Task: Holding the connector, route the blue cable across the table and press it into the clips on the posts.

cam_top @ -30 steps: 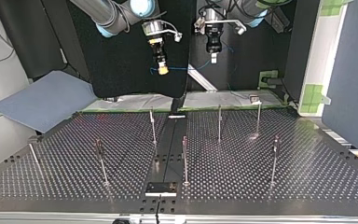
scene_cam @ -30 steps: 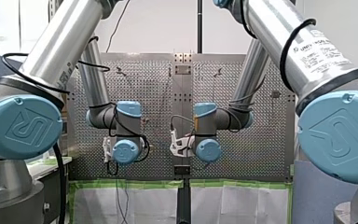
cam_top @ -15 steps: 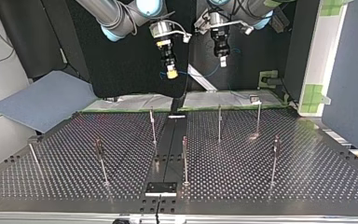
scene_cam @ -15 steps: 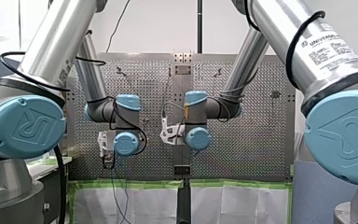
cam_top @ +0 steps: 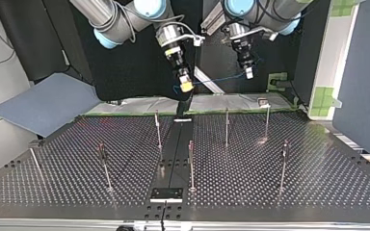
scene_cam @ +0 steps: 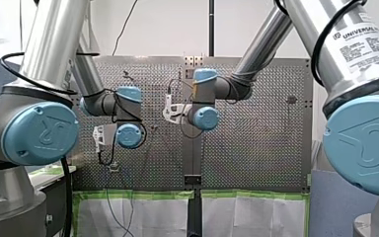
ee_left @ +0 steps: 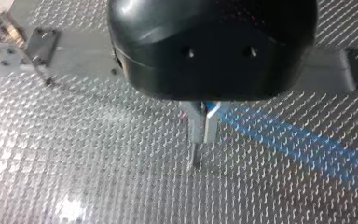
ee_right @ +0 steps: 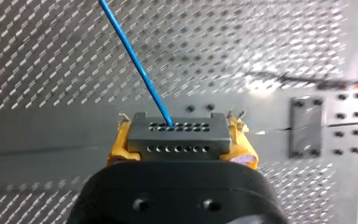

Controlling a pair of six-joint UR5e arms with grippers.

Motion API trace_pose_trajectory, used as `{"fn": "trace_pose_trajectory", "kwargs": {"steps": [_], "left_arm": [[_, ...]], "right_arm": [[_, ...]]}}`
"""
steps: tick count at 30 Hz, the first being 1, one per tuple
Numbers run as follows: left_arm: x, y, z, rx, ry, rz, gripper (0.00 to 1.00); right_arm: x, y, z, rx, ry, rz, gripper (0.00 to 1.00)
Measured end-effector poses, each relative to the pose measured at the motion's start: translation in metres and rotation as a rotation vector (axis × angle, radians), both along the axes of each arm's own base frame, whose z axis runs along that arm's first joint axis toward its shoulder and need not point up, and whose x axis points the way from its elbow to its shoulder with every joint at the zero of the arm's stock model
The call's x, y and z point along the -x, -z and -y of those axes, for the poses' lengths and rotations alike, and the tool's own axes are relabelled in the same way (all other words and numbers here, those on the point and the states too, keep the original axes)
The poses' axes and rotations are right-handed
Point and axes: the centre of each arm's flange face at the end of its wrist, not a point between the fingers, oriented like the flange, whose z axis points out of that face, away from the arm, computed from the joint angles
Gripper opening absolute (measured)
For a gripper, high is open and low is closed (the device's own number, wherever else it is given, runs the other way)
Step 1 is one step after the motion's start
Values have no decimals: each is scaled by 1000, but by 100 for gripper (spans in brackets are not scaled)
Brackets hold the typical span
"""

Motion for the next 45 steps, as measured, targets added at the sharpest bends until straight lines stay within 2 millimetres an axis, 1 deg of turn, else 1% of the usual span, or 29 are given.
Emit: {"fn": "trace_pose_trajectory", "kwargs": {"steps": [2, 7, 11, 15, 20, 23, 26, 31, 41, 45], "left_arm": [[-7, -9, -6, 18, -24, 15, 0], [-23, -33, -21, 63, -86, 58, 0], [-36, -56, -30, 92, -133, 98, 0], [-43, -77, -33, 107, -148, 128, 0], [-45, -96, -35, 116, -140, 146, 0], [-43, -106, -36, 123, -120, 150, 0], [-40, -114, -38, 124, -110, 152, 0], [-39, -130, -45, 130, -121, 177, 0], [-46, -179, -60, 145, -155, 281, 0], [-49, -186, -61, 144, -159, 296, 0]], "right_arm": [[-3, -10, 1, -2, -17, 16, 0], [-12, -26, 7, -10, -53, 42, 0], [-17, -35, 12, -11, -59, 48, 0], [-23, -40, 17, -9, -60, 53, 0], [-27, -39, 18, -13, -67, 48, 0], [-34, -35, 18, -22, -88, 34, 0], [-42, -37, 16, -26, -107, 28, 0], [-52, -50, 15, -28, -122, 24, 0], [-63, -80, 31, -47, -123, 34, 0], [-69, -87, 34, -56, -135, 30, 0]]}}
